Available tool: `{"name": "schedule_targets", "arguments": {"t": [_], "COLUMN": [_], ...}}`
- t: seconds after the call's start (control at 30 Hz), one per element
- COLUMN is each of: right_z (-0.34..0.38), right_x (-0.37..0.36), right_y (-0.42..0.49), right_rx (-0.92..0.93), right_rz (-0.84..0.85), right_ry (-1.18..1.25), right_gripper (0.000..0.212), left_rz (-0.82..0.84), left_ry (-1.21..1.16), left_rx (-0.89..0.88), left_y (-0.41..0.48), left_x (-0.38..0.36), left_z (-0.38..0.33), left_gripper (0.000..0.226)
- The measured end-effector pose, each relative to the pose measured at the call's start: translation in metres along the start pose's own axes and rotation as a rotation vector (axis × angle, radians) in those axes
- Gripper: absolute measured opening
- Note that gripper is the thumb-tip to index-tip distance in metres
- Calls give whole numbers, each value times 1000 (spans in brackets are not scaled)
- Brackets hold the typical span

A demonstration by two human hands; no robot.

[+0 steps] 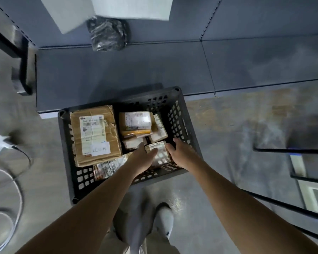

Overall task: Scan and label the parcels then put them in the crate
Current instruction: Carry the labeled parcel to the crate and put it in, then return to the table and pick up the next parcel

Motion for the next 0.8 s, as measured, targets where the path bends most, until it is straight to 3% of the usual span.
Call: {"name": "schedule_targets", "arguments": {"t": [0.23,0.47,0.8], "right_z": [71,154,335], "right_x": [84,148,160], "right_y": [-147,-298,-442], "right_rx": [71,229,623], "right_rz": [-168,-241,-263], "right_ry": [-79,-136,-220], "right_gripper": [66,74,74], "left_rz": [-209,-480,-905], "left_ry": [241,455,429], "left_rx": [-127,-104,-57], "left_y": [-166,-348,-554], "left_x": [52,111,210], "left_z": [-74,-103,-78], "left_gripper": [79,83,87]}}
Point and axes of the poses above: each hand's wrist, its own y-axis towards the middle knuckle, its own x-axis out of the back of the hand, z = x × y, the point moved 3 cm from there along y, towards the middle knuckle, and after that the axes turned 11 degrees about z, right-handed, at the moved point
